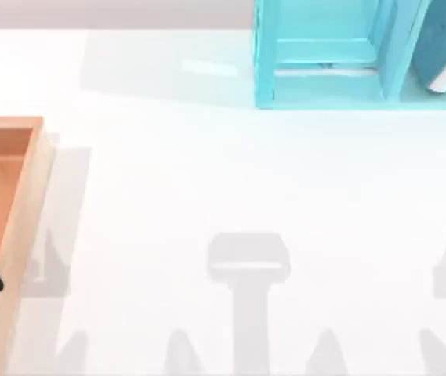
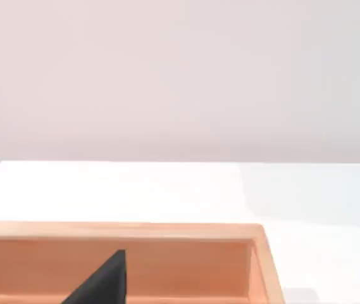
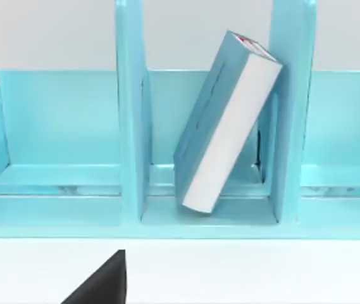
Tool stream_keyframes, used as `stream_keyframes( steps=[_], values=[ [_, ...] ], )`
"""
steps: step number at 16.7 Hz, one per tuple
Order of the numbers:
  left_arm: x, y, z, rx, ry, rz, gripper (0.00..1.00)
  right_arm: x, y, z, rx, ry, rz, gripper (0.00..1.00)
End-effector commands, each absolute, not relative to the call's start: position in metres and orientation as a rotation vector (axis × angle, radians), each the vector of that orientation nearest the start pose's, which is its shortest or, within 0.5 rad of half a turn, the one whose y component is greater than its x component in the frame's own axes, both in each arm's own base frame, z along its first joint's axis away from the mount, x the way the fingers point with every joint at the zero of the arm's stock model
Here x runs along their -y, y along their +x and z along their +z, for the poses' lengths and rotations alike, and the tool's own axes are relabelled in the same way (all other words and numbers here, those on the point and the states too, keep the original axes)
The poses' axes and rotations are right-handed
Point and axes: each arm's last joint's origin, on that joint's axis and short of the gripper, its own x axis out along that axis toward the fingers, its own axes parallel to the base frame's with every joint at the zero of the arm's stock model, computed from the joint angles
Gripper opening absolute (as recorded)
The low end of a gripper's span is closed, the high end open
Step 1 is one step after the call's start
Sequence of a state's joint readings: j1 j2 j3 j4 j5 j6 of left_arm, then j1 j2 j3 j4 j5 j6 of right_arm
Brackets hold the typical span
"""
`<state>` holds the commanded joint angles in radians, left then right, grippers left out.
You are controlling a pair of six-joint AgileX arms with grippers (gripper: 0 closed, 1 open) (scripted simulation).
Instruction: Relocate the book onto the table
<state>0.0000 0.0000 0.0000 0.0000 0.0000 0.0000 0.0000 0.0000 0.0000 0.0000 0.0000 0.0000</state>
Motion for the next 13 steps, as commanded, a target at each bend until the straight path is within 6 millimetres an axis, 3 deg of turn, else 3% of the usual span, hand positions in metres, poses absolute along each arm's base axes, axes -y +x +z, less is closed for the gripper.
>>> stream_keyframes(
  steps=[4, 8, 13],
  values=[
    [0.001, 0.106, 0.16, 0.0, 0.0, 0.0, 1.0, 0.001, 0.107, 0.166, 0.014, 0.008, 0.004, 1.0],
    [0.001, 0.106, 0.16, 0.0, 0.0, 0.0, 1.0, 0.001, 0.117, 0.196, 0.054, 0.047, 0.017, 1.0],
    [0.001, 0.106, 0.16, 0.0, 0.0, 0.0, 1.0, 0.004, 0.167, 0.229, 0.033, 0.125, 0.029, 1.0]
  ],
)
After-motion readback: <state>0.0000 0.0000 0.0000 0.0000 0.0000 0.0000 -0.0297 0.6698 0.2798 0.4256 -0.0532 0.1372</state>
